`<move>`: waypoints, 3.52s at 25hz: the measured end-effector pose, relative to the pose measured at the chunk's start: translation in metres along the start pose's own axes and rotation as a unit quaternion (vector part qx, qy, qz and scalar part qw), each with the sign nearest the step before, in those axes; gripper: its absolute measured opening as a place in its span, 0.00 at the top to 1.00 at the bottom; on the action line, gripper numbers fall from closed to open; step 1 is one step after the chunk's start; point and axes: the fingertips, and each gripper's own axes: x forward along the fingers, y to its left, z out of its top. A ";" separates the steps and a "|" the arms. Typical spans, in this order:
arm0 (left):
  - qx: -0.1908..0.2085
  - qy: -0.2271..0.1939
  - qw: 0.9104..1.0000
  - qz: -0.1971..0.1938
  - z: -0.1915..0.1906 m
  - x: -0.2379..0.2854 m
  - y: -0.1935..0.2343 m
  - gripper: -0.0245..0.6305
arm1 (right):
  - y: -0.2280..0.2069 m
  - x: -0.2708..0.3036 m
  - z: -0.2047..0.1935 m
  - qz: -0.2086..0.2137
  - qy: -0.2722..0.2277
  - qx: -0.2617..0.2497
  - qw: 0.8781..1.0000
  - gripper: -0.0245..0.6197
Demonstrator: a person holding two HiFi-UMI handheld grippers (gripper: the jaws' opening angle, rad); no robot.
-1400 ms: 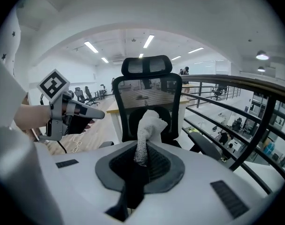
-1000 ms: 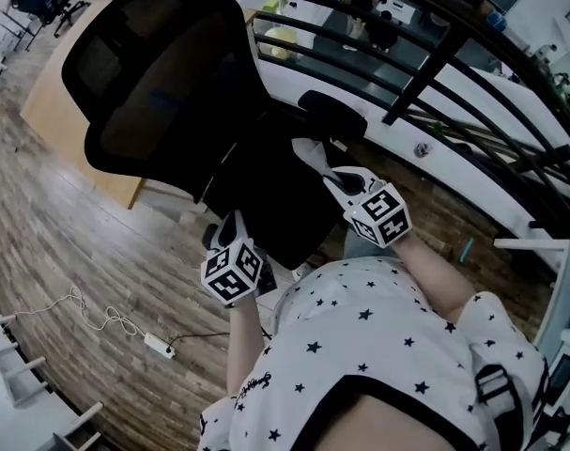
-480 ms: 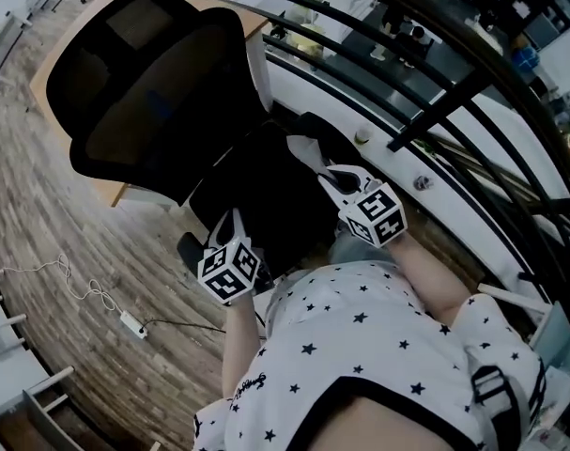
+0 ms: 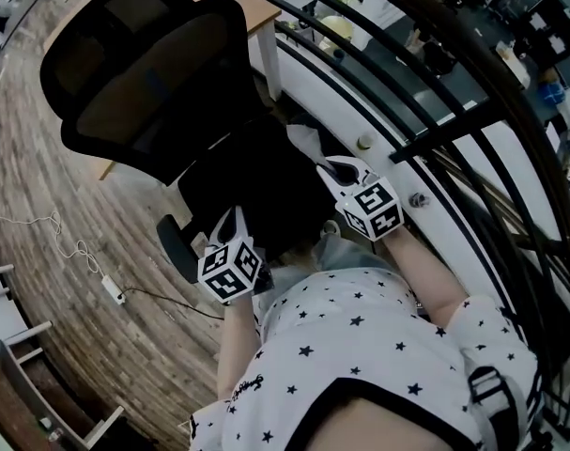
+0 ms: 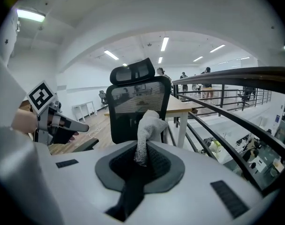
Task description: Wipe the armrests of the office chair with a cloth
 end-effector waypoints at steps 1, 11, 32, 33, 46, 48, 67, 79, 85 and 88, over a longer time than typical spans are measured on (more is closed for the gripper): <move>-0.003 0.001 1.000 0.005 -0.003 0.001 -0.003 0.96 | -0.004 0.002 0.000 0.004 0.000 -0.004 1.000 0.91; -0.027 0.020 0.999 0.033 -0.035 0.022 -0.045 0.95 | -0.052 0.021 -0.002 0.046 0.018 -0.047 0.998 0.91; -0.059 0.066 0.994 0.068 -0.083 0.037 -0.070 0.95 | -0.116 0.133 -0.047 0.072 0.116 -0.221 0.966 0.91; -0.061 0.069 0.993 0.070 -0.085 0.037 -0.067 0.95 | -0.117 0.140 -0.050 0.073 0.122 -0.229 0.963 0.91; -0.087 0.078 0.989 0.087 -0.084 0.059 -0.054 0.95 | -0.135 0.203 -0.092 0.096 0.201 -0.286 0.932 0.91; -0.087 0.080 0.989 0.085 -0.086 0.061 -0.056 0.95 | -0.134 0.204 -0.100 0.102 0.212 -0.283 0.930 0.91; -0.086 0.086 0.989 0.083 -0.097 0.057 -0.063 0.95 | -0.134 0.201 -0.123 0.114 0.256 -0.275 0.920 0.91; -0.079 0.080 0.991 0.077 -0.097 0.047 -0.067 0.96 | -0.125 0.178 -0.135 0.115 0.265 -0.279 0.916 0.91; -0.074 0.079 0.992 0.070 -0.096 0.042 -0.073 0.95 | -0.119 0.164 -0.140 0.119 0.268 -0.272 0.916 0.91; -0.071 0.078 0.992 0.069 -0.102 0.038 -0.076 0.95 | -0.116 0.153 -0.149 0.119 0.269 -0.273 0.916 0.91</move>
